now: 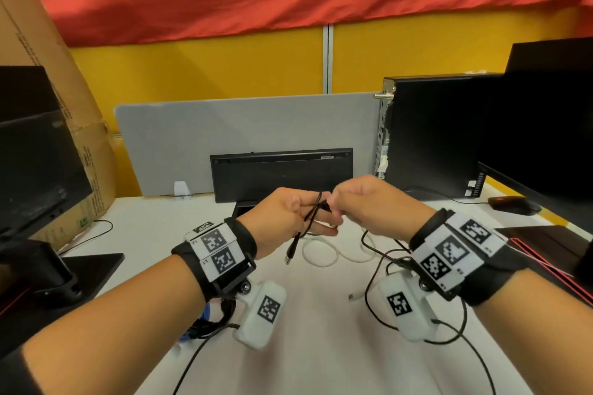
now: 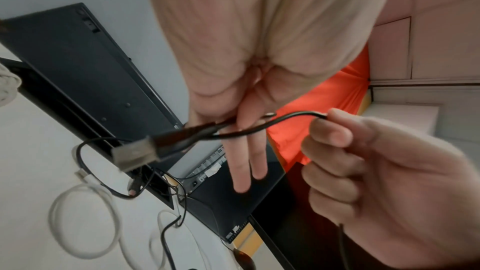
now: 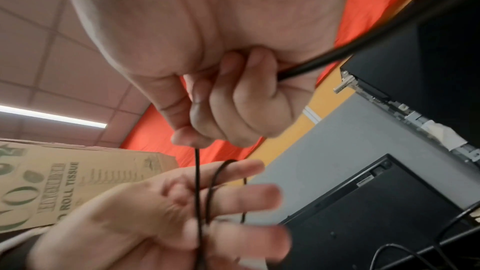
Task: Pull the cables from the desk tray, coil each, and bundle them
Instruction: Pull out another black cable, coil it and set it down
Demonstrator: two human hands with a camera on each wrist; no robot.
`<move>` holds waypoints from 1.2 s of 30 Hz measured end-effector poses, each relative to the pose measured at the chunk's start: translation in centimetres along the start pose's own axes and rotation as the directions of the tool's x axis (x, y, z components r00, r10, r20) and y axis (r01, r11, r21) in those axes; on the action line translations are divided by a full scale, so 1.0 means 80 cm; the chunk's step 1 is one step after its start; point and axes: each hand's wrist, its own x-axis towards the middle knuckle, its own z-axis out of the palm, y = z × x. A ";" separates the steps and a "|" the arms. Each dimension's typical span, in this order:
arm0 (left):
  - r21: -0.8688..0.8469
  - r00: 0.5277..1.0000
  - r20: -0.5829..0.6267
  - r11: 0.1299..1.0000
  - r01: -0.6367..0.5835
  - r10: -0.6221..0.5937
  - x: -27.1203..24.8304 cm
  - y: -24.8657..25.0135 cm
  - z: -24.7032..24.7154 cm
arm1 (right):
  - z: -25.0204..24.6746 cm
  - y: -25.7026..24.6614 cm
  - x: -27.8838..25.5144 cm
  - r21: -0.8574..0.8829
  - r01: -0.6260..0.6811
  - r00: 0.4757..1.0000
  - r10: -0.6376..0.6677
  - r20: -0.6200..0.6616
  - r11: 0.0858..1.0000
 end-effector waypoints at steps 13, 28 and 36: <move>-0.334 0.999 0.006 0.942 -0.031 0.035 -0.004 0.002 0.005 | 0.014 0.059 0.023 -0.157 0.028 0.941 -0.079 -0.328 0.987; -0.145 0.973 -0.188 0.977 -0.159 0.130 0.005 -0.008 -0.006 | 0.045 0.020 -0.011 -0.320 0.001 0.973 0.073 0.220 0.947; -0.100 0.996 -0.080 0.994 -0.051 0.043 -0.003 -0.014 -0.003 | 0.003 -0.010 -0.001 -0.197 0.081 0.996 -0.084 -0.008 0.977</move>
